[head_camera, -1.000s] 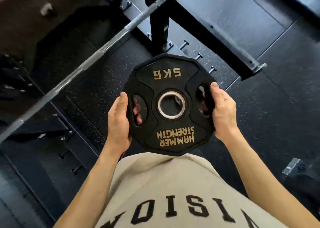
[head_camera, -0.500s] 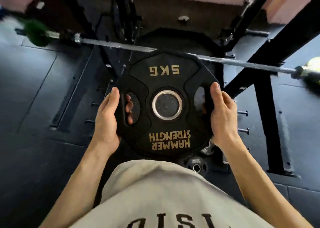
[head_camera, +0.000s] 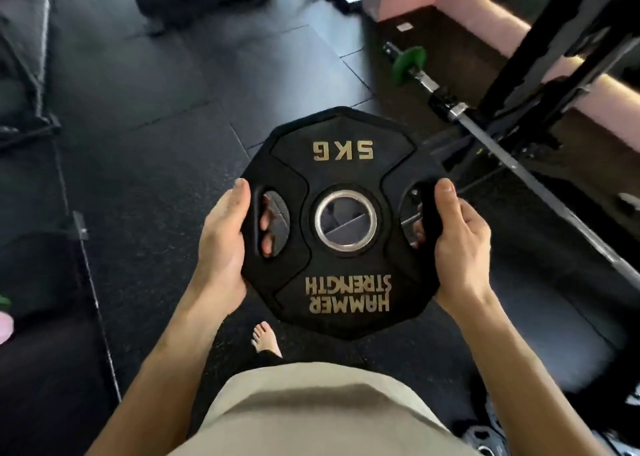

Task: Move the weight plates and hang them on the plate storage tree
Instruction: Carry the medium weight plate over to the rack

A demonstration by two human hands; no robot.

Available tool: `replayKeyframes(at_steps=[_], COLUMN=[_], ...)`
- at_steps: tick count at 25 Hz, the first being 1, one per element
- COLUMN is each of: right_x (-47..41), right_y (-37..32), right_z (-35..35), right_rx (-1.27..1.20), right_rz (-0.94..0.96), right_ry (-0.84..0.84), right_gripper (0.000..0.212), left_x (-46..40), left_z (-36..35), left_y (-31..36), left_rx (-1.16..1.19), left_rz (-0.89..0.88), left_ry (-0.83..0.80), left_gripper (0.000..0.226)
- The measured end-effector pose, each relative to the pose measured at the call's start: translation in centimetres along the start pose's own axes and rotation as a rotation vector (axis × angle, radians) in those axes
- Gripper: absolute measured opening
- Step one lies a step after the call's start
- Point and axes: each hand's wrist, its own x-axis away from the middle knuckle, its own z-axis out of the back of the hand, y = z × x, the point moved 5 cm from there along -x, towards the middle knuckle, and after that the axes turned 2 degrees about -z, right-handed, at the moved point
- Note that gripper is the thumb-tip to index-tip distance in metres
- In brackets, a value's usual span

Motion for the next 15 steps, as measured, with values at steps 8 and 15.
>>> replayKeyframes(at_steps=[8,15], right_x=[-4.8,-15.1], right_y=[0.4,-1.9], right_z=[-24.2,-38.1], right_rx=[0.053,0.077], right_rz=[-0.006,0.031], right_ry=[-0.140,-0.156], right_gripper=[0.041,0.044], left_x=[-11.7,-26.3], left_z=[16.6,21.4], left_y=[9.8,15.5], left_rx=[0.024,-0.005], left_rz=[-0.098,-0.159], left_ry=[0.127,0.161], left_gripper=[0.042,0.044])
